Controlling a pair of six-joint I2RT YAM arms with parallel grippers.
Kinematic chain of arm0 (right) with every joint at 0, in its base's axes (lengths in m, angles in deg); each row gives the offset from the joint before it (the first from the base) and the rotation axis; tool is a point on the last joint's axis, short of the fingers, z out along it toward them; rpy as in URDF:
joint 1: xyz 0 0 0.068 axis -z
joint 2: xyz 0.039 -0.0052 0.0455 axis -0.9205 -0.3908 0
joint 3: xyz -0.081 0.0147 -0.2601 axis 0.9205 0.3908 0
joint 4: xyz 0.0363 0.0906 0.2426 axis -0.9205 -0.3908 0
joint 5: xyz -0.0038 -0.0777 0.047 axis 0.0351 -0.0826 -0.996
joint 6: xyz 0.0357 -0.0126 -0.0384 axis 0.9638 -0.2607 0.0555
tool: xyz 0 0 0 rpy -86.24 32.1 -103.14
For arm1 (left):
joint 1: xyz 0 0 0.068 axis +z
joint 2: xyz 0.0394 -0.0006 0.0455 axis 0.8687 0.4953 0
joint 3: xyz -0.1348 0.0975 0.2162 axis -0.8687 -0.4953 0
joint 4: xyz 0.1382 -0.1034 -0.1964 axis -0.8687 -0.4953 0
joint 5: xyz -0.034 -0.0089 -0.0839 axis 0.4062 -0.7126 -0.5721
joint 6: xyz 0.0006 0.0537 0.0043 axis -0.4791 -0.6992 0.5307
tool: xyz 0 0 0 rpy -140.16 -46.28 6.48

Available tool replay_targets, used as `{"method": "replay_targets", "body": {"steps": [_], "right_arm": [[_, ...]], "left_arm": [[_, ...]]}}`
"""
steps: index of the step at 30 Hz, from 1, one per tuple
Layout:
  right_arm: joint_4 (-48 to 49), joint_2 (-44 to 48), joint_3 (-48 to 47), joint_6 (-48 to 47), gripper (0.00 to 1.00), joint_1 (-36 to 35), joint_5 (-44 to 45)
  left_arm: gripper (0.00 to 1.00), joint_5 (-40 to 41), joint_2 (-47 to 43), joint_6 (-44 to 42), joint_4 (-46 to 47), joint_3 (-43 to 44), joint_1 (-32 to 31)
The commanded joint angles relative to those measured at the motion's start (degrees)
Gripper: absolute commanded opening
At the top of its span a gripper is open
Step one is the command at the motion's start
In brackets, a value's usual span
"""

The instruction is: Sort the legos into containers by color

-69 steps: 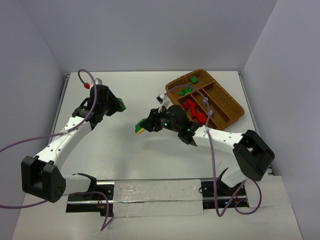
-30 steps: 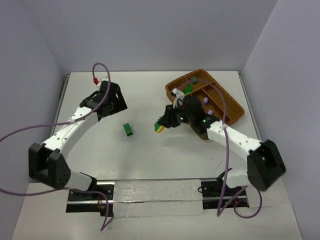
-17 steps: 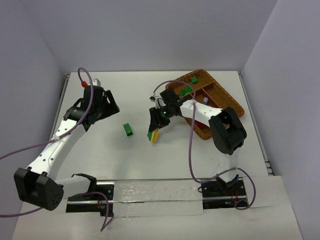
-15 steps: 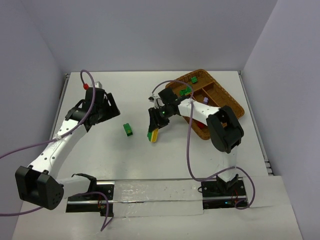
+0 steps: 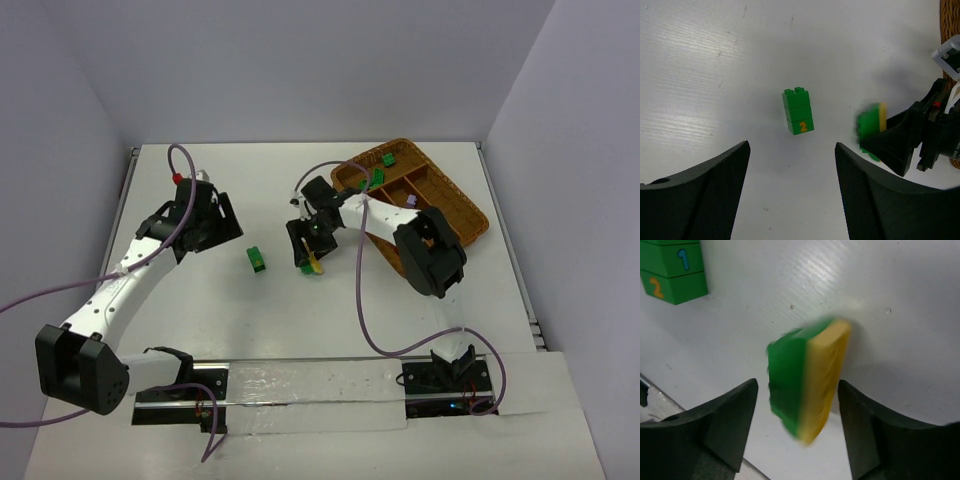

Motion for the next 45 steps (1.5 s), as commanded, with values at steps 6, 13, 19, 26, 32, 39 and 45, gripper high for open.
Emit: {"method": "replay_targets", "body": {"steps": [6, 13, 19, 26, 32, 39, 45], "right_arm": [[9.11, 6.59, 5.19, 3.33, 1.00, -0.76, 7.41], [14.64, 13.27, 13.40, 3.17, 1.00, -0.85, 6.33], [14.65, 13.37, 14.25, 1.57, 1.00, -1.19, 5.06], [14.07, 9.50, 10.84, 1.86, 0.98, -2.77, 5.37], [15.59, 6.95, 9.46, 3.66, 0.93, -3.66, 9.81], [17.20, 5.81, 9.86, 4.13, 0.84, -3.75, 10.70], [17.02, 5.28, 9.41, 4.12, 0.71, -3.84, 11.33]], "left_arm": [[0.75, -0.71, 2.23, -0.07, 2.80, -0.65, 0.26], [0.75, -0.96, 2.50, -0.27, 3.05, -0.82, 0.26], [0.75, -2.44, 3.30, -0.52, 3.76, -0.56, 0.24], [0.75, -1.86, 2.79, -0.08, 3.51, -0.86, 0.17], [0.76, -2.11, 2.35, 0.14, 3.71, -1.73, 0.13], [0.76, -5.29, 3.23, 0.28, 4.46, -1.59, 0.17], [0.76, -5.02, 2.42, 0.27, 3.83, -1.62, 0.17]]}}
